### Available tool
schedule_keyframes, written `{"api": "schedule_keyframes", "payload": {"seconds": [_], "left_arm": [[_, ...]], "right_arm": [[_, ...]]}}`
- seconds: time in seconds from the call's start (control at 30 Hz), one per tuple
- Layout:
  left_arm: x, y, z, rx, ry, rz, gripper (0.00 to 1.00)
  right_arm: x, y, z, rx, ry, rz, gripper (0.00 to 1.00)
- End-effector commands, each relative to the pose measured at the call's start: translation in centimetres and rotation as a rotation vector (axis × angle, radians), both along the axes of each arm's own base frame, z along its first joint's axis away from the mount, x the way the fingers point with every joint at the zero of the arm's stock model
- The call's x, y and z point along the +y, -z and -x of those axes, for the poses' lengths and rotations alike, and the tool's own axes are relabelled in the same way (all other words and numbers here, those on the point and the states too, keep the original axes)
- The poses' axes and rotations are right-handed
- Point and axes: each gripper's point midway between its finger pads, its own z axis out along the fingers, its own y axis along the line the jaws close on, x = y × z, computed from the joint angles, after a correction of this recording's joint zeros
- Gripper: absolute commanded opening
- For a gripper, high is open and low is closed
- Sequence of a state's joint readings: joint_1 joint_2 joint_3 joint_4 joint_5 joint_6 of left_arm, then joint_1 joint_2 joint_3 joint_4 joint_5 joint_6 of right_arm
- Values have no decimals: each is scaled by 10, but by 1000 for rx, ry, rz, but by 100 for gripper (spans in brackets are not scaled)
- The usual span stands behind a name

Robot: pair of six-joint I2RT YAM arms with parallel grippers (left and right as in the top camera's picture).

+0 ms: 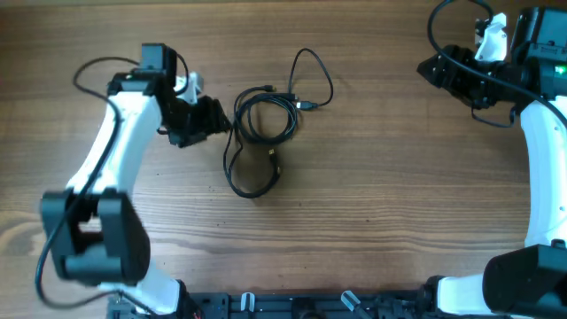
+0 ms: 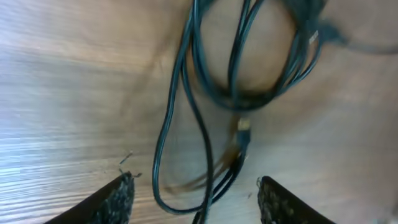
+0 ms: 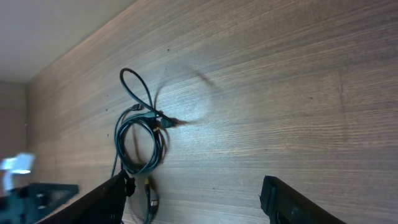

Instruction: Untangle cables

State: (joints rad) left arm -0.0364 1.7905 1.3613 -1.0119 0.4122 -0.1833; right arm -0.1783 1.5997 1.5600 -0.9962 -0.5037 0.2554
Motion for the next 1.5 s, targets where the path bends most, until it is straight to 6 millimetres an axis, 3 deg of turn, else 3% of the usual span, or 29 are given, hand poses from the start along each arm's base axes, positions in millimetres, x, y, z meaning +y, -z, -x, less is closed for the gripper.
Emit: {"api": "schedule_keyframes", "payload": {"seconds": [0.0, 0.23, 0.53, 0.6, 0.7, 0.77, 0.83, 0.97, 1.03, 1.07, 1.2, 1.33, 1.4, 1.47], "left_arm": [[-9, 38, 14, 118, 95, 54, 57], [-3, 63, 5, 124, 94, 13, 54], [1, 98, 11, 96, 66, -21, 35], [1, 101, 10, 93, 42, -19, 28], [1, 101, 1, 77, -20, -13, 4], [0, 97, -2, 76, -44, -9, 4], [4, 74, -8, 45, -47, -39, 4], [9, -30, -37, -191, -70, -61, 4], [8, -88, -45, -337, -82, -45, 4], [7, -105, -45, -382, -80, -41, 4], [-27, -191, -33, -581, -50, 62, 4], [-59, -255, -28, -698, -56, 268, 4], [-68, -270, -29, -683, -106, 375, 4], [-68, -270, -30, -638, -169, 410, 4]], "right_arm": [[-1, 0, 1, -6, -12, 22, 71], [-2, 1, 2, 4, -6, 31, 72], [-4, 2, 2, 7, 3, 37, 74], [-4, 2, 2, 8, 2, 37, 74], [-2, 1, 2, 3, -4, 27, 74], [11, -6, 1, -42, -87, -12, 77], [29, -13, -1, -94, -175, -29, 78], [69, -20, -5, -154, -280, -21, 80], [93, -27, -6, -179, -322, -57, 84], [101, -32, -5, -199, -349, -80, 84], [119, -56, -10, -266, -382, -205, 85], [122, -58, -9, -260, -383, -232, 84], [122, -57, -7, -251, -382, -234, 83], [121, -55, -5, -234, -377, -233, 80]]}}
